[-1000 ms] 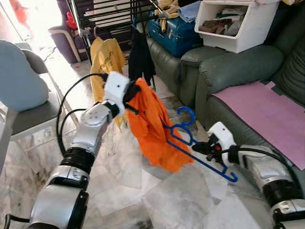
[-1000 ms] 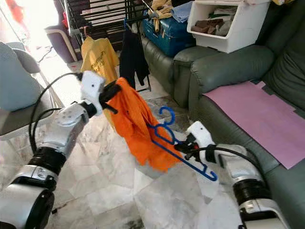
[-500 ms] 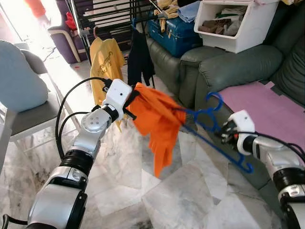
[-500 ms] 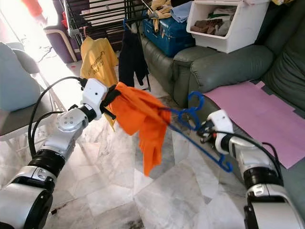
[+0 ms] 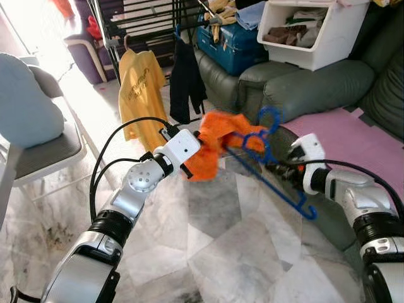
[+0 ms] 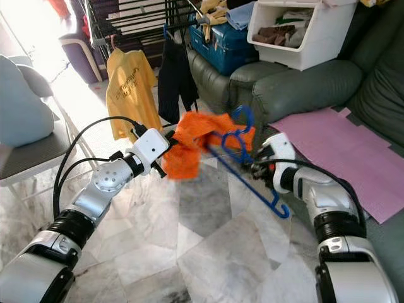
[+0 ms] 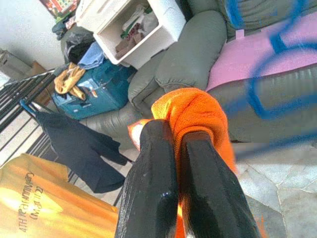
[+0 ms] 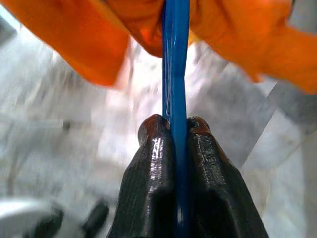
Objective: Hang hanger
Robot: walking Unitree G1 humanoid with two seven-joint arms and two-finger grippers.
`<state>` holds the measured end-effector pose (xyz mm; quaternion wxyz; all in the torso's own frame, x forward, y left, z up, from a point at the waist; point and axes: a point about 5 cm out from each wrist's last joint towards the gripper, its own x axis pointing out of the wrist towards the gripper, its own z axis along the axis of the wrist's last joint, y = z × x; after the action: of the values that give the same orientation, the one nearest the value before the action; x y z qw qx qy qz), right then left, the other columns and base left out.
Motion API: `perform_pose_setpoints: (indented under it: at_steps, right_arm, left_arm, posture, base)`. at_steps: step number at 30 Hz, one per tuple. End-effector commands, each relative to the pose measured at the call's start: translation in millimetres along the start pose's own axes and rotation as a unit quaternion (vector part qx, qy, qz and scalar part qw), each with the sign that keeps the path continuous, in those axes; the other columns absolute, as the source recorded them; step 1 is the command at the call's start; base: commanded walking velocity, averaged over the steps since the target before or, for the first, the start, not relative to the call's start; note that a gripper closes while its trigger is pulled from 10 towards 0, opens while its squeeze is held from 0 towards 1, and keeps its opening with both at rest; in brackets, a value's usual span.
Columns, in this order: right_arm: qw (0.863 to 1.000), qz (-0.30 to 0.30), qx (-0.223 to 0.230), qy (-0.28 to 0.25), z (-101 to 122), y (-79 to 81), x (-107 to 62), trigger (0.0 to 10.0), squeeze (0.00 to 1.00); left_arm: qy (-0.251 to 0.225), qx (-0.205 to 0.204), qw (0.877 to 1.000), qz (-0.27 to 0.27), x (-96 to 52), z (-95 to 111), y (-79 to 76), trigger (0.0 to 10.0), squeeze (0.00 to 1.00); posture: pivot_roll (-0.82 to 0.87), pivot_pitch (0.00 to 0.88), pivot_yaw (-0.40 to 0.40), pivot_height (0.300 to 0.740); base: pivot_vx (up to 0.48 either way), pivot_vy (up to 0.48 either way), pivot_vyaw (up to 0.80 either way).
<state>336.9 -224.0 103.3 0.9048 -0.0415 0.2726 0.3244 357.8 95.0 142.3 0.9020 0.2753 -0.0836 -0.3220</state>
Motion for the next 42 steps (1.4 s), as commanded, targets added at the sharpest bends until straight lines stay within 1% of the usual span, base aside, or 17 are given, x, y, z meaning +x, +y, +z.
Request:
perform_pose_setpoints:
  at_steps: [1, 6, 8, 9, 10, 13, 15, 16, 21, 23, 26, 28, 32, 36, 37, 39, 42]
  right_arm:
    - [1.000, -0.006, -0.014, 0.016, -4, -3.3, -4.0, 10.0, 0.00]
    - [0.994, -0.078, 0.011, 0.072, -32, -20.0, -18.1, 10.0, 0.00]
    - [0.991, -0.111, 0.021, 0.076, -36, -26.4, -22.2, 10.0, 0.00]
    - [0.983, -0.168, 0.036, 0.065, -33, -36.7, -27.4, 10.0, 0.00]
    - [0.981, -0.179, 0.044, 0.054, -29, -39.2, -28.5, 10.0, 0.00]
    - [0.994, -0.098, 0.054, 0.015, -10, -28.6, -22.9, 10.0, 0.00]
    - [0.999, -0.023, 0.018, 0.020, -4, -16.8, -20.5, 10.0, 0.00]
    - [1.000, -0.012, 0.002, 0.028, -4, -15.6, -21.1, 10.0, 0.00]
    - [0.997, 0.002, -0.046, 0.063, -9, -18.7, -27.1, 10.0, 0.00]
    - [0.993, -0.054, -0.057, 0.085, -13, -30.2, -31.7, 10.0, 0.00]
    - [0.991, -0.092, -0.052, 0.086, -13, -36.2, -34.6, 10.0, 0.00]
    - [0.987, -0.122, -0.061, 0.089, -14, -39.7, -34.8, 10.0, 0.00]
    - [0.980, -0.186, -0.031, 0.058, -11, -47.2, -34.0, 10.0, 0.00]
    - [0.980, -0.197, -0.007, 0.032, -6, -46.8, -29.5, 10.0, 0.00]
    - [0.976, -0.219, 0.010, 0.009, -1, -46.5, -25.0, 10.0, 0.00]
    - [0.971, -0.234, 0.042, -0.018, 4, -46.4, -21.9, 10.0, 0.00]
    - [0.964, -0.225, 0.118, -0.075, 15, -40.8, -11.8, 10.0, 0.00]
  left_arm:
    - [-0.001, -0.001, 1.000, 0.010, 0.0, 2, 3.7, 10.0, 0.00]
    - [0.002, -0.021, 0.999, 0.038, -1.1, 1, 16.3, 10.0, 0.00]
    - [0.006, -0.025, 0.999, 0.046, -1.4, 0, 20.3, 10.0, 0.00]
    - [0.021, -0.023, 0.998, 0.054, -2.3, -4, 24.6, 10.0, 0.00]
    - [0.032, -0.022, 0.998, 0.055, -3.0, -7, 25.3, 10.0, 0.00]
    - [0.066, -0.015, 0.997, 0.048, -5.4, -17, 22.2, 10.0, 0.00]
    - [0.087, -0.006, 0.996, 0.034, -6.7, -23, 16.6, 10.0, 0.00]
    - [0.094, 0.002, 0.995, 0.030, -7.2, -26, 14.8, 10.0, 0.00]
    - [0.136, -0.013, 0.990, 0.045, -10.8, -38, 13.6, 10.0, 0.00]
    - [0.144, -0.038, 0.986, 0.068, -12.8, -41, 16.7, 10.0, 0.00]
    - [0.148, -0.036, 0.985, 0.084, -14.2, -42, 19.7, 10.0, 0.00]
    - [0.135, -0.042, 0.986, 0.091, -13.4, -39, 21.7, 10.0, 0.00]
    - [0.055, -0.049, 0.994, 0.084, -5.3, -16, 21.4, 10.0, 0.00]
    - [0.022, -0.050, 0.996, 0.075, -1.6, -6, 19.5, 10.0, 0.00]
    - [-0.012, -0.042, 0.996, 0.072, 1.2, 5, 17.4, 10.0, 0.00]
    - [-0.035, -0.039, 0.996, 0.072, 3.0, 13, 15.7, 10.0, 0.00]
    - [-0.078, -0.011, 0.995, 0.067, 4.9, 27, 9.8, 10.0, 0.00]
  posture:
    - [-0.19, 0.000, 0.065, 0.740]
    - [-0.19, 0.000, 0.065, 0.740]
    - [-0.19, 0.000, 0.067, 0.740]
    - [-0.19, 0.000, 0.067, 0.740]
    - [-0.19, 0.000, 0.069, 0.740]
    - [-0.20, 0.000, 0.070, 0.740]
    - [-0.20, 0.000, 0.070, 0.740]
    - [-0.20, 0.000, 0.070, 0.740]
    - [-0.20, 0.000, 0.064, 0.740]
    - [-0.20, 0.000, 0.064, 0.740]
    - [-0.20, 0.000, 0.061, 0.740]
    - [-0.19, 0.000, 0.058, 0.740]
    - [-0.19, 0.000, 0.057, 0.740]
    - [-0.18, 0.000, 0.054, 0.740]
    - [-0.18, 0.000, 0.054, 0.740]
    - [-0.18, 0.000, 0.055, 0.740]
    - [-0.17, 0.000, 0.055, 0.740]
  base:
    - [0.000, 0.000, 0.00]
    - [0.000, 0.000, 0.00]
    - [0.000, 0.000, 0.00]
    - [0.000, 0.000, 0.00]
    - [0.000, 0.000, 0.00]
    - [0.000, 0.000, 0.00]
    - [0.000, 0.000, 0.00]
    - [0.000, 0.000, 0.00]
    - [0.000, 0.000, 0.00]
    - [0.000, 0.000, 0.00]
    - [0.000, 0.000, 0.00]
    - [0.000, 0.000, 0.00]
    - [0.000, 0.000, 0.00]
    - [0.000, 0.000, 0.00]
    - [0.000, 0.000, 0.00]
    - [0.000, 0.000, 0.00]
    - [0.000, 0.000, 0.00]
